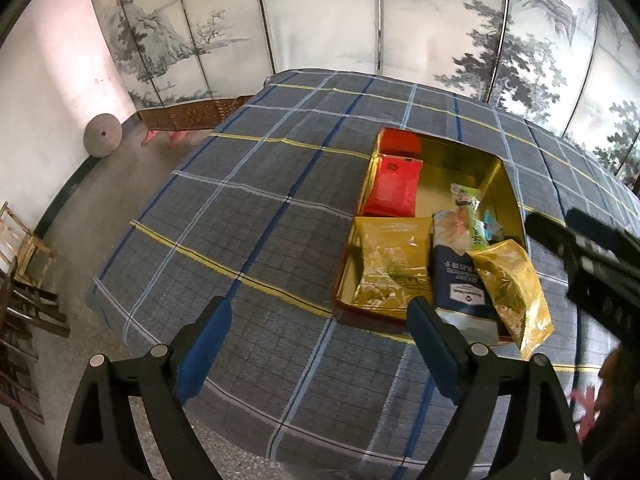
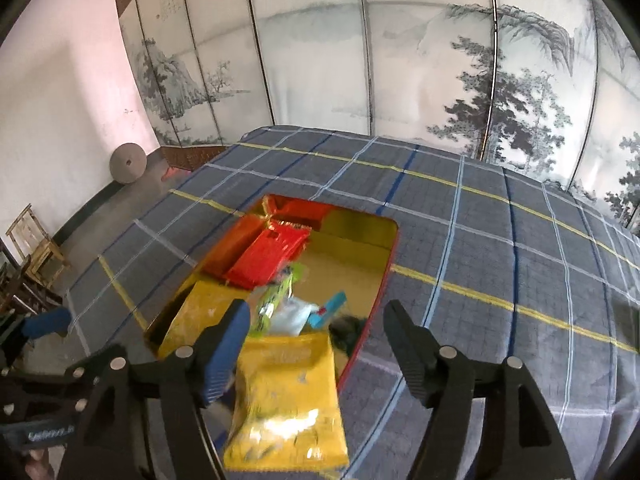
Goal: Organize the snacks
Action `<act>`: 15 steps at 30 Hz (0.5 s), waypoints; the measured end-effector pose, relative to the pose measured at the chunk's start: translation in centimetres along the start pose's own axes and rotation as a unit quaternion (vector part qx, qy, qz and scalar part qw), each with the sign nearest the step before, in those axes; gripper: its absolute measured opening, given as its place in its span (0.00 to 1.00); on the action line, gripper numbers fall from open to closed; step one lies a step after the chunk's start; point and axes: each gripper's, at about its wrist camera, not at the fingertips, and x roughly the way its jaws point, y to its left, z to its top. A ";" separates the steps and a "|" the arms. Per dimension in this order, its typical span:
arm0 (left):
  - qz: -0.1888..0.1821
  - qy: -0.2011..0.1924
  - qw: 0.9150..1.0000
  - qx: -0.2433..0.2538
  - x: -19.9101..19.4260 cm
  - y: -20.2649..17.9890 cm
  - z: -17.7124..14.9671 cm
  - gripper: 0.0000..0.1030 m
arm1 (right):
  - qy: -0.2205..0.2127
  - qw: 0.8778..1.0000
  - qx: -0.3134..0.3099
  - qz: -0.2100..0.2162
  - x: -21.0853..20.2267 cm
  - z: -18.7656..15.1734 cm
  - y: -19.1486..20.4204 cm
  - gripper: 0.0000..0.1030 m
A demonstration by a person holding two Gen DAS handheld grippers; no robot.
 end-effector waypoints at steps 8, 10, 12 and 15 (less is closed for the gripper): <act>0.000 -0.008 1.000 0.014 -0.7 -1.5 0.0 0.85 | 0.017 1.000 -0.004 0.014 -1.8 -2.6 0.4 0.69; -0.001 -0.010 1.000 0.017 -0.9 -1.8 0.0 0.85 | 0.023 1.000 -0.004 0.014 -1.9 -3.1 0.4 0.69; -0.003 -0.010 1.000 0.017 -0.9 -2.1 0.0 0.85 | 0.029 0.999 -0.006 0.014 -1.9 -3.5 0.3 0.69; -0.005 -0.009 1.000 0.018 -0.9 -2.4 0.0 0.85 | 0.040 0.999 -0.007 0.014 -1.7 -4.3 0.4 0.69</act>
